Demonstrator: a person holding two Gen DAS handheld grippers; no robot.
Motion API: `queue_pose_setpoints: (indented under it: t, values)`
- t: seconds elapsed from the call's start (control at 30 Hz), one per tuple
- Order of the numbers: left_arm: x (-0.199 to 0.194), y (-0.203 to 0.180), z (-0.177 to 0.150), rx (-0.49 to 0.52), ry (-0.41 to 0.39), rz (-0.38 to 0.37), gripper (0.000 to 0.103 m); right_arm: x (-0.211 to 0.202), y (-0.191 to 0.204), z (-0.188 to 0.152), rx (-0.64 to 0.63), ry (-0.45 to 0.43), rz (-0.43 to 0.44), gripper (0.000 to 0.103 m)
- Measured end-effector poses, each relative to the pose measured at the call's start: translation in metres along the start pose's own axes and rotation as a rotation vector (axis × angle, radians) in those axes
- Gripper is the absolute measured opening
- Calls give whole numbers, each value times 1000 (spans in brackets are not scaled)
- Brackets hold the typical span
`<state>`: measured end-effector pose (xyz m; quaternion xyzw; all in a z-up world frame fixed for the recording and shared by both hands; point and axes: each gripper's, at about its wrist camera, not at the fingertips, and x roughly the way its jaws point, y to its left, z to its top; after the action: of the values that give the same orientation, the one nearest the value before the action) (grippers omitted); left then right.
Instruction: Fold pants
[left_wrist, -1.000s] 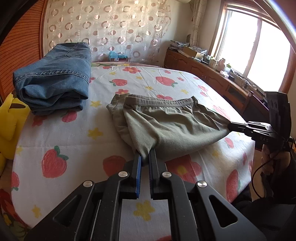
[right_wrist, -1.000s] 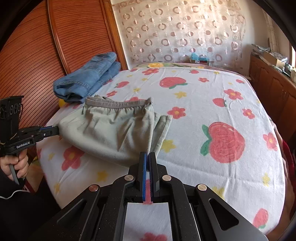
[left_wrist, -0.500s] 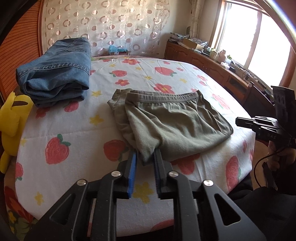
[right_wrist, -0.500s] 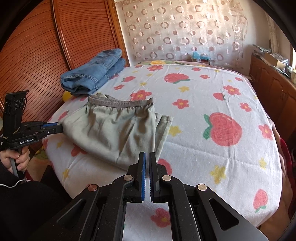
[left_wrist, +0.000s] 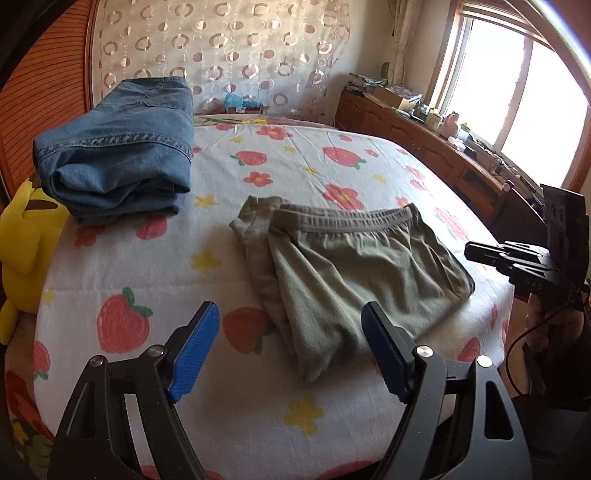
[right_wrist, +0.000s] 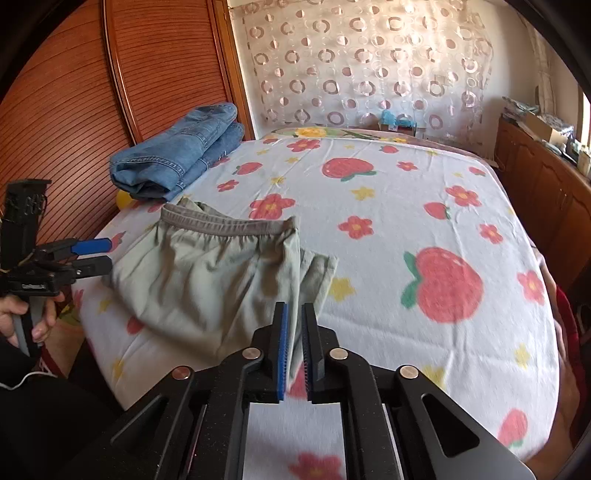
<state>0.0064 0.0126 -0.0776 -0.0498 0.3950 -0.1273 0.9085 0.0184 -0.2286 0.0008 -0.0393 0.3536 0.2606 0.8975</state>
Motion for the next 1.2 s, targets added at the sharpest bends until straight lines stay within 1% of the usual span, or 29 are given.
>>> queue_pose_setpoints:
  t: [0.1, 0.13, 0.17, 0.3, 0.33, 0.37, 0.4, 0.47, 0.5, 0.53, 0.57, 0.67, 0.77, 0.9, 1.03, 1.1, 1.2]
  values:
    - [4, 1, 7, 2, -10, 7, 80, 15, 2, 8, -3, 9, 3, 11]
    - [7, 2, 9, 3, -7, 10, 80, 20, 3, 10, -6, 15, 4, 14]
    - [12, 3, 12, 3, -3, 12, 80, 27, 4, 13, -11, 20, 4, 18]
    - [32, 4, 19, 4, 28, 29, 80, 52, 8, 18, -19, 48, -5, 21]
    - [37, 5, 20, 5, 35, 33, 80, 57, 9, 18, -20, 58, -10, 23]
    - [41, 6, 21, 3, 47, 41, 80, 59, 10, 19, -24, 47, -12, 30]
    - [45, 6, 21, 0, 57, 47, 80, 60, 11, 19, -25, 47, -15, 31]
    - [52, 8, 19, -10, 77, 50, 80, 62, 13, 19, -30, 46, -11, 43]
    - [52, 9, 18, -10, 62, 55, 80, 63, 15, 18, -39, 43, -9, 47]
    - [52, 9, 17, -8, 56, 60, 80, 63, 17, 18, -53, 42, -11, 53]
    - [51, 9, 16, -3, 51, 65, 80, 63, 20, 16, -69, 39, -22, 56]
    - [52, 6, 14, 17, 43, 81, 80, 65, 27, 13, -91, 36, -51, 59]
    - [53, 2, 12, 43, 37, 98, 82, 65, 27, 12, -75, 29, -57, 61]
    - [53, 2, 9, 38, 7, 107, 83, 66, 30, 8, -81, 9, -78, 64]
    - [52, 1, 6, 42, -18, 112, 83, 64, 30, 5, -83, 1, -81, 65]
    - [52, 1, 6, 42, -19, 121, 85, 64, 29, 5, -84, -1, -82, 66]
    - [52, 1, 6, 41, -15, 122, 85, 64, 29, 4, -85, -2, -83, 67]
